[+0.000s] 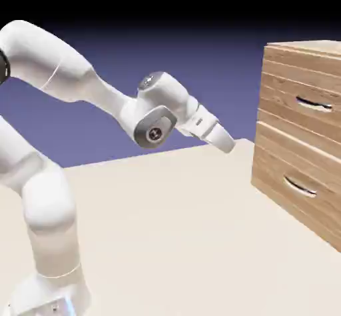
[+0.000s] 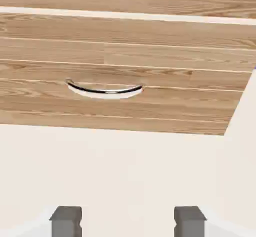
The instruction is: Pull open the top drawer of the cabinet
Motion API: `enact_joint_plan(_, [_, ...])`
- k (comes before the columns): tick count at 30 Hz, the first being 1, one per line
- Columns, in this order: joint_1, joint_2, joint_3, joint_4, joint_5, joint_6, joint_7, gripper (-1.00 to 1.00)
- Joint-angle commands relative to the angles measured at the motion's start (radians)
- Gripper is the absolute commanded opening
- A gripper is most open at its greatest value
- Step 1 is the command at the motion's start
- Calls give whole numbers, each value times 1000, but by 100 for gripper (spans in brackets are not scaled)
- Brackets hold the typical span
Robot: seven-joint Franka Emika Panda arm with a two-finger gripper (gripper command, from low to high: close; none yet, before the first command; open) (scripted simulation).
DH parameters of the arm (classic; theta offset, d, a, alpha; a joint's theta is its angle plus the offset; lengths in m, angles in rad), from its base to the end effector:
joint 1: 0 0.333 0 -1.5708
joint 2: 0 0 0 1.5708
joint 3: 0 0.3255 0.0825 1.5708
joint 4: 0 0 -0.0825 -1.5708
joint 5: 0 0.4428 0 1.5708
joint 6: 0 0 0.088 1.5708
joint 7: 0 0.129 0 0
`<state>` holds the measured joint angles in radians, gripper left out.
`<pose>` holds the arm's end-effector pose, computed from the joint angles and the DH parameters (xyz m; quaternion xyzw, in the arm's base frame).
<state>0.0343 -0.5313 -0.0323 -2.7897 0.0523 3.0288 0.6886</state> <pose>0.4537 -0.0021 0.4066 -0.8642 0.3344 -0.3460 0.1467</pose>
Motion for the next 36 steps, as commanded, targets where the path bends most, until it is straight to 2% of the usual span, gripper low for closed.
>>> enact_joint_plan(1, [19,32,-27,17,43,-7,-44,0])
enact_joint_plan(36, [667,1154,-964,605,1561,-246,-1566,0])
